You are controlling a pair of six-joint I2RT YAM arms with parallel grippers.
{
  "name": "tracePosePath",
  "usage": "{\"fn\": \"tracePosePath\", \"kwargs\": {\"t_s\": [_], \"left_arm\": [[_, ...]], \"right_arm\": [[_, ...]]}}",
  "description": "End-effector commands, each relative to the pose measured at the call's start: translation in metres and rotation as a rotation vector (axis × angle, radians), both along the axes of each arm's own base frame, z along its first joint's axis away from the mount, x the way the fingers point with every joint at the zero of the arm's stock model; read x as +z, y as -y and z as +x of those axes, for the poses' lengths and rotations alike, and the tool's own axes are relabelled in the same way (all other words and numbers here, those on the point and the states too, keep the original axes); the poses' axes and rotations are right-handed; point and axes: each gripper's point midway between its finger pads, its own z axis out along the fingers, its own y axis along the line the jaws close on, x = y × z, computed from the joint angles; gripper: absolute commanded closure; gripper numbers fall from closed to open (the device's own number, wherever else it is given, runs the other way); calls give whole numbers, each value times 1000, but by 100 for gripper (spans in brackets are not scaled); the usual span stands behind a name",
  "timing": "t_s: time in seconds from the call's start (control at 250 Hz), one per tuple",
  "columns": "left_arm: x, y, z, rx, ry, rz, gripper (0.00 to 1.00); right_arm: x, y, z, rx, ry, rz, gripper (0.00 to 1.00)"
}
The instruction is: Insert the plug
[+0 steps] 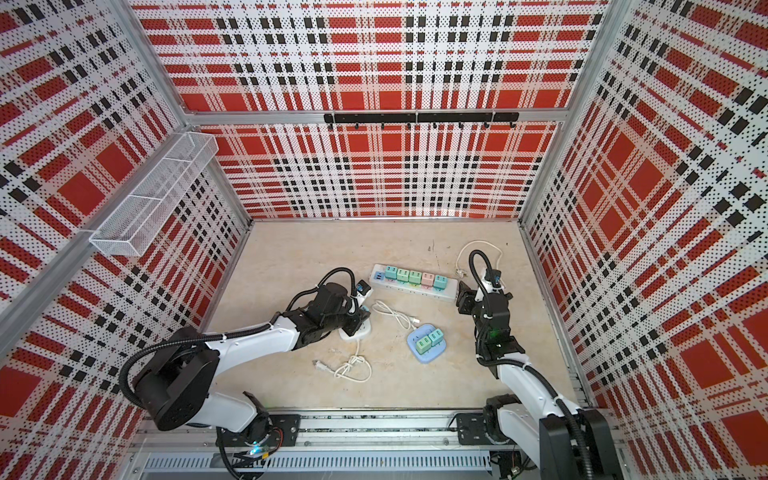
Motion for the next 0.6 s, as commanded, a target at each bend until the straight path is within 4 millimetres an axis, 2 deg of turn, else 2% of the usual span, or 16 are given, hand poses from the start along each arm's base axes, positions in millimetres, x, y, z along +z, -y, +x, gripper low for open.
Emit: {"fn": "tracePosePath", "kwargs": {"t_s": [0.0, 0.264, 0.596], "left_arm": [[-3, -3, -11, -10, -21, -3, 100], [1, -11, -16, 26, -16, -13, 100], [-10, 9, -24, -70, -40, 17, 100]], "right_arm": [[10, -3, 1, 16, 50, 15, 40], [10, -5, 2, 29, 45, 17, 40], [10, -5, 1, 29, 49, 16, 40]]}}
